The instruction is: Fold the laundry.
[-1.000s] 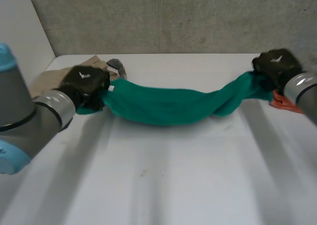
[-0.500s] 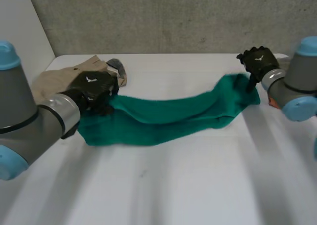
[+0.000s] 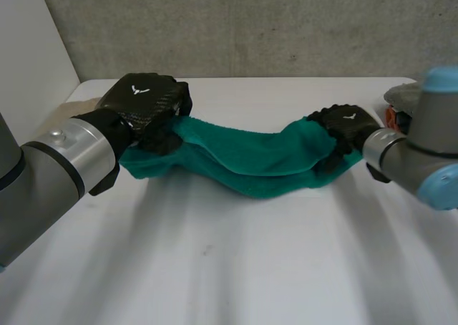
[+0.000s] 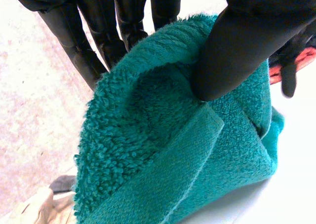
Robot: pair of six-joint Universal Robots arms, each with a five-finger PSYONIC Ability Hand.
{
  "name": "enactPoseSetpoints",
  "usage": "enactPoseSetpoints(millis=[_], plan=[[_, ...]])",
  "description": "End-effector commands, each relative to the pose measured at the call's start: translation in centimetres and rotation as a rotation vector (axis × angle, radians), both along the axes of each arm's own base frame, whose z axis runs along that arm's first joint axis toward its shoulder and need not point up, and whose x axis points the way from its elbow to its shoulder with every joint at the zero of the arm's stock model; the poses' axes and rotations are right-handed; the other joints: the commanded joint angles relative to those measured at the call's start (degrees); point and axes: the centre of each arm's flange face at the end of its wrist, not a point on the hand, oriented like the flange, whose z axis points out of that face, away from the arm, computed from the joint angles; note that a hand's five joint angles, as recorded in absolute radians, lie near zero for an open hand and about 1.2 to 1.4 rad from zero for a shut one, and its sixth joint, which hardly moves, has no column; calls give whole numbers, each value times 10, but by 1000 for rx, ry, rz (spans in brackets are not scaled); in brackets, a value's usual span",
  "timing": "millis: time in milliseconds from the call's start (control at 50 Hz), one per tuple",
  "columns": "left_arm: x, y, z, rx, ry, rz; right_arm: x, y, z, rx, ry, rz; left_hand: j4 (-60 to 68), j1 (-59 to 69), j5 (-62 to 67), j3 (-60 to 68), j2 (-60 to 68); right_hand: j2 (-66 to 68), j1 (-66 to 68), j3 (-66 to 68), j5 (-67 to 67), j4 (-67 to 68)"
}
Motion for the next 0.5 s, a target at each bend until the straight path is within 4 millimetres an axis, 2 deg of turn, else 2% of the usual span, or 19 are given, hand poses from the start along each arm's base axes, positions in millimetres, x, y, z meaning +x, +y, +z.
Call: enactPoseSetpoints(millis=[20, 100, 160, 260, 320, 380, 440, 460, 480, 500], plan=[[0, 9, 8, -24, 9, -6, 17, -24, -46, -77, 107, -15, 112, 136, 131, 117, 111, 39, 61, 38, 34, 42], [3, 4, 10, -29, 12, 11, 19, -34, -57, -127, 206, -16, 110, 135, 129, 115, 109, 77, 99, 77, 73, 80], [6, 1, 10, -30, 9, 19, 20, -40, -59, -159, 224, -13, 110, 135, 129, 115, 109, 176, 198, 176, 172, 179], [10, -3, 7, -21, 5, 36, 24, -48, -49, -198, 162, -34, 110, 135, 129, 115, 109, 353, 375, 352, 349, 356], [12, -8, 5, -18, -1, 50, 27, -53, -43, -218, 103, -42, 110, 135, 129, 115, 109, 646, 667, 645, 641, 648], [15, -21, -3, -8, -15, 73, 30, -60, -36, -258, 47, -40, 113, 138, 133, 119, 113, 646, 668, 646, 642, 649], [15, -51, -9, -52, -25, 100, 32, -72, -20, -340, 11, -54, 115, 139, 134, 120, 114, 646, 668, 646, 642, 649], [14, -62, -8, -83, -23, 109, 32, -77, -12, -377, -2, -61, 115, 139, 134, 120, 114, 646, 668, 646, 642, 649], [13, -83, -1, -154, -11, 129, 31, -88, 9, -465, -32, -85, 115, 139, 134, 120, 114, 646, 668, 646, 642, 649], [11, -92, 4, -198, -2, 136, 28, -94, 22, -516, -49, -105, 115, 139, 134, 120, 114, 646, 668, 646, 642, 649]])
